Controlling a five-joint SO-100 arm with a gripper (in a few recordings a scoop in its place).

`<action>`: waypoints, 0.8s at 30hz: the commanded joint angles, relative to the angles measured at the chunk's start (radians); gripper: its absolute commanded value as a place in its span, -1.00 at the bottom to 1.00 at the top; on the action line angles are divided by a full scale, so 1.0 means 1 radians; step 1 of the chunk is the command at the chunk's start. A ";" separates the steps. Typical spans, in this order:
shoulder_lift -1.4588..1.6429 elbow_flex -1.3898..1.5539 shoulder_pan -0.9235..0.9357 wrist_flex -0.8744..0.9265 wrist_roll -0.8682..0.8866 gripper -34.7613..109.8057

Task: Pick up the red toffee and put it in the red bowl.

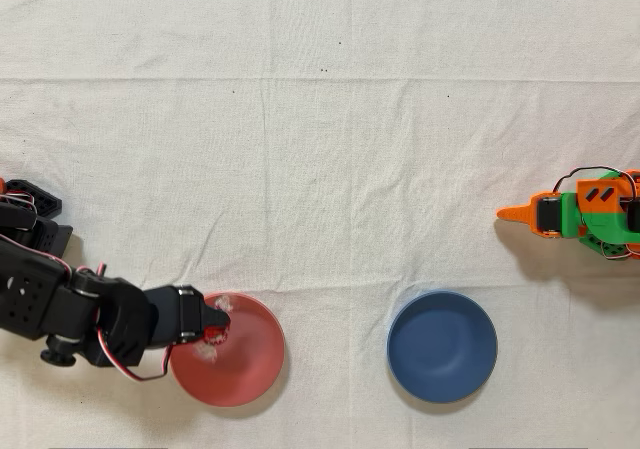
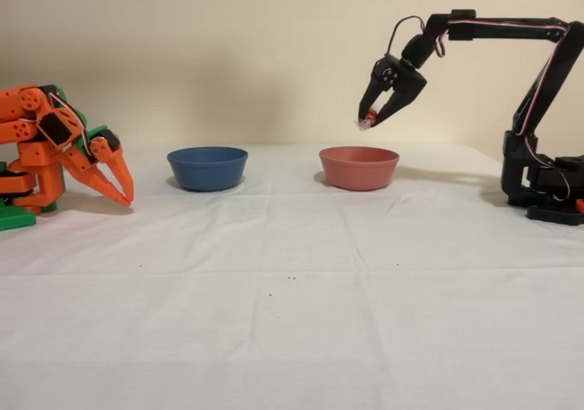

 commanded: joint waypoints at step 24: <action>-0.206 -0.112 0.176 -0.179 -0.028 -0.26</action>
